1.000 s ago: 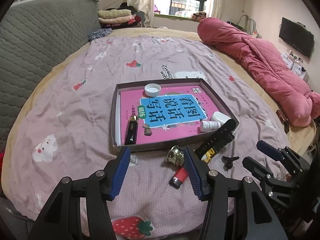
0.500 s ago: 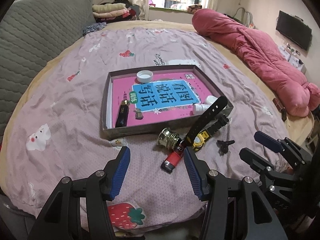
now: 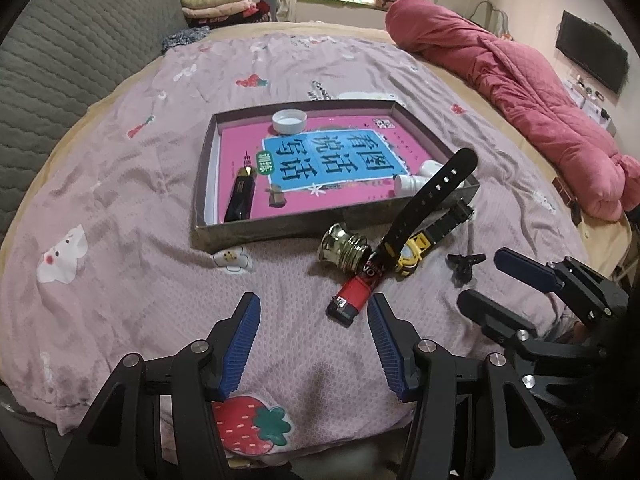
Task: Organize rigid objects
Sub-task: 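Move both open tools over the yellow watch and red lighter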
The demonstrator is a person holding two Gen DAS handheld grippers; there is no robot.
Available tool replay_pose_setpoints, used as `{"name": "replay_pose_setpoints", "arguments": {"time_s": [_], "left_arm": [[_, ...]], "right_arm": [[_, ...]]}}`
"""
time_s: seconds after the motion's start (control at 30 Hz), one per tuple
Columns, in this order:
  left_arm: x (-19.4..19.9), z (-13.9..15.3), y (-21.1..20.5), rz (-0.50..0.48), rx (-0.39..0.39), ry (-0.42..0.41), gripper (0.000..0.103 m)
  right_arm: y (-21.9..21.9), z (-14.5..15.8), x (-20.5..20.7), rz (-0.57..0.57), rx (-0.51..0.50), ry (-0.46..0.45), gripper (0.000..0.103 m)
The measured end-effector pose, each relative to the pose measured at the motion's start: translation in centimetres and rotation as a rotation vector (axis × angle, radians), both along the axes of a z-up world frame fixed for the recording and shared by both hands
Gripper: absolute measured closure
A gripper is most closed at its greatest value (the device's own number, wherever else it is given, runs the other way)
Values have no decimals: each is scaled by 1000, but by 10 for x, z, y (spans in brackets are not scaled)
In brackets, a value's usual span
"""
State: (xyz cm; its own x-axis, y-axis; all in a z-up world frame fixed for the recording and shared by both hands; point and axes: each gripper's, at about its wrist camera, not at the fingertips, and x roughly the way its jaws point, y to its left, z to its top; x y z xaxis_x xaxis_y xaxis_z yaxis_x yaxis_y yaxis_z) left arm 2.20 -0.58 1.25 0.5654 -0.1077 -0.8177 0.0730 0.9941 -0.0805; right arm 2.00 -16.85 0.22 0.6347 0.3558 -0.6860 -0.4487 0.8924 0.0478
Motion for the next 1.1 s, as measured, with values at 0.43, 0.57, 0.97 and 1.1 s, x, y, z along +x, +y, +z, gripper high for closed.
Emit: {"name": "replay_pose_setpoints", "arguments": {"time_s": [0.43, 0.57, 0.97, 1.1], "left_arm": [[14, -18, -5, -19, -14, 33, 45], [20, -21, -4, -19, -17, 35, 45], [44, -32, 3, -9, -50, 49, 45], [52, -36, -2, -30, -53, 51, 45]], "right_arm": [[-3, -11, 16, -33, 14, 35, 50], [-5, -13, 23, -46, 39, 49, 50], [12, -22, 28, 6, -14, 49, 50], [12, -24, 31, 7, -17, 49, 50]]}}
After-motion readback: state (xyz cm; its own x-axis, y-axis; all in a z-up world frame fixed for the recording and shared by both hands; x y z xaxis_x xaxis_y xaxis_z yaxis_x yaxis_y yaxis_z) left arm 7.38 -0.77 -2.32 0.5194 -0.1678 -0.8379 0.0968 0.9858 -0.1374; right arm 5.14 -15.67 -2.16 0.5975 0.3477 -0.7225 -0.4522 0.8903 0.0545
